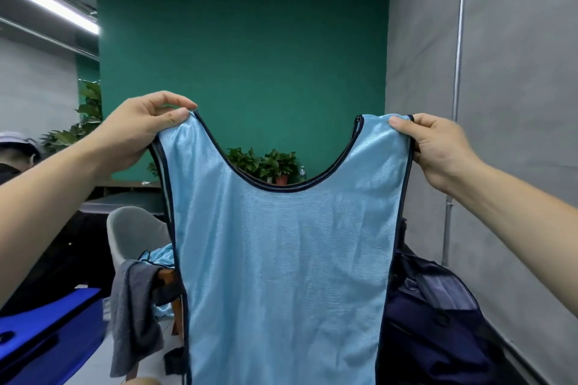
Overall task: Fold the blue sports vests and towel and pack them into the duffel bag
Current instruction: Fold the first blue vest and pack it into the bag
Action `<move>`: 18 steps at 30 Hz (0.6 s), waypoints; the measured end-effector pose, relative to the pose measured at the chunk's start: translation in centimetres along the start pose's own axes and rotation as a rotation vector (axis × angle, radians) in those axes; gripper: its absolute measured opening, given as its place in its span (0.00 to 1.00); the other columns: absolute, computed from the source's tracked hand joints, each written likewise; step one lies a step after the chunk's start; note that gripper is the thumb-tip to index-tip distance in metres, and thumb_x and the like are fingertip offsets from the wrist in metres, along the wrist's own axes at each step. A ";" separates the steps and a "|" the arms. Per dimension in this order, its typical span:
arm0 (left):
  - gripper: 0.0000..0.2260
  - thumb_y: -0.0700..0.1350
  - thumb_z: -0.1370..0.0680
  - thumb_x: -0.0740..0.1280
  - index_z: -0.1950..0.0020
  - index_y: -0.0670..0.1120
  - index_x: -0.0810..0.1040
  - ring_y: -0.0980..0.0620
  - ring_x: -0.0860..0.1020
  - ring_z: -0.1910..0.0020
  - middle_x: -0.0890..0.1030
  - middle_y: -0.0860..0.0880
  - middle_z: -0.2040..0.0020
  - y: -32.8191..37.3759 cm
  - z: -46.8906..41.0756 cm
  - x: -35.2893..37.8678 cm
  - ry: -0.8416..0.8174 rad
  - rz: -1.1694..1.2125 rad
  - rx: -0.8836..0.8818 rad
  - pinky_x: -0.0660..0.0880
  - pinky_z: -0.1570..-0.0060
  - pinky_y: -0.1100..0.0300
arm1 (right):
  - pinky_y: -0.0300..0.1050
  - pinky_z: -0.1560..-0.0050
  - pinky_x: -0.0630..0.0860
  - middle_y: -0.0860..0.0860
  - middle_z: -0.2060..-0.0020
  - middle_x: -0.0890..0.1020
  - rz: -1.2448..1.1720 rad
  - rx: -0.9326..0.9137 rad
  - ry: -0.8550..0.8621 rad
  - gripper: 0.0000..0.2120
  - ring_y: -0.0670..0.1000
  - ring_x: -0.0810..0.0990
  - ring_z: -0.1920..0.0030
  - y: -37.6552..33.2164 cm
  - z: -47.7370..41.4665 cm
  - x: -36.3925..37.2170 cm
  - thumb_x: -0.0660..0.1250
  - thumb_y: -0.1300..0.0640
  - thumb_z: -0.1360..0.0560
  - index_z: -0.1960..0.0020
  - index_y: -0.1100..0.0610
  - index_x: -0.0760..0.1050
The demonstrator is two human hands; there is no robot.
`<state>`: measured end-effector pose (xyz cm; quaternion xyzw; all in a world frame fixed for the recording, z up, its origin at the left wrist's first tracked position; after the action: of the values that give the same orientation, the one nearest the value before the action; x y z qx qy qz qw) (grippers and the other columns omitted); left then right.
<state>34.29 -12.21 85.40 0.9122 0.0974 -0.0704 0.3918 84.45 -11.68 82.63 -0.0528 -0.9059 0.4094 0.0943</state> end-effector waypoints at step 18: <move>0.07 0.49 0.16 0.71 0.40 0.52 0.87 0.49 0.85 0.52 0.88 0.46 0.47 -15.2 -7.7 3.0 -0.145 -0.345 -0.152 0.81 0.44 0.51 | 0.42 0.64 0.82 0.54 0.59 0.85 0.093 0.314 0.009 0.13 0.50 0.83 0.66 15.9 -5.8 3.6 0.80 0.51 0.24 0.53 0.57 0.78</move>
<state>34.08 4.06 79.39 0.8424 0.2289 -0.1946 0.4474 82.44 3.66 74.93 -0.0809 -0.8269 0.5498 0.0864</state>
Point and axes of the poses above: each hand's wrist, its own z-axis away from the middle knuckle, its own x-axis out of the palm, y = z × x, the point moved 10 cm from there along -z, towards the middle knuckle
